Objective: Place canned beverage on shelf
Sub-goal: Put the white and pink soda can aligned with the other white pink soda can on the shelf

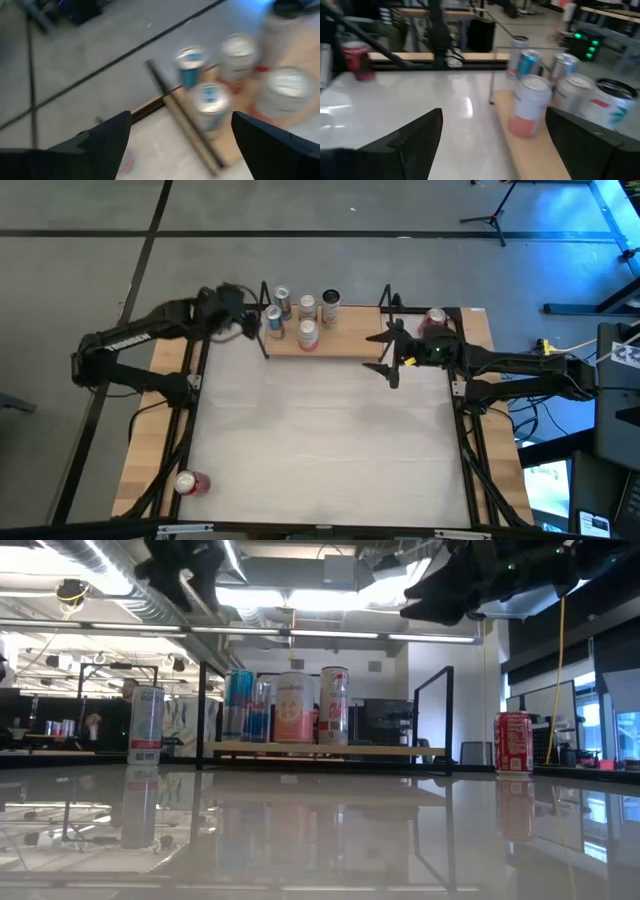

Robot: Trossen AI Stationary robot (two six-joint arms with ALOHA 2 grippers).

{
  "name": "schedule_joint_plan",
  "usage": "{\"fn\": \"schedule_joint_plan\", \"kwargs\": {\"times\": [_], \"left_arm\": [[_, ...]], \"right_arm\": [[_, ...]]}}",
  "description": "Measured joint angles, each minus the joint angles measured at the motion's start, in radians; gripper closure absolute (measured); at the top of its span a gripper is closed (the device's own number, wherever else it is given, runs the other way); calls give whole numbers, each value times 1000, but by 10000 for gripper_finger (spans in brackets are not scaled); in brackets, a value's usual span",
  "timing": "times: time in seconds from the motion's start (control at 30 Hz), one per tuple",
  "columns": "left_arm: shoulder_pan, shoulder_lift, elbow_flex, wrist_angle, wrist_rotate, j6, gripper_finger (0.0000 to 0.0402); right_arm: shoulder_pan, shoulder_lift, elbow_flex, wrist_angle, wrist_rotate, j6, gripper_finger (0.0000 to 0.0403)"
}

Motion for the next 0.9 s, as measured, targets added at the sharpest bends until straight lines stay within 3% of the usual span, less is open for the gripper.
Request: {"fn": "schedule_joint_plan", "kwargs": {"times": [0.23, 0.43, 0.7, 0.9], "left_arm": [[290, 18, -7, -62, 216, 12, 66], [466, 105, 28, -106, 253, 48, 66], [611, 276, 89, -161, 259, 80, 66], [649, 339, 99, -184, 288, 90, 66]], "right_arm": [[0, 1, 0, 31, -72, 0, 54], [0, 1, 0, 42, -73, -33, 54], [-1, 1, 0, 34, -72, -95, 54], [-1, 1, 0, 37, -71, -142, 54]]}}
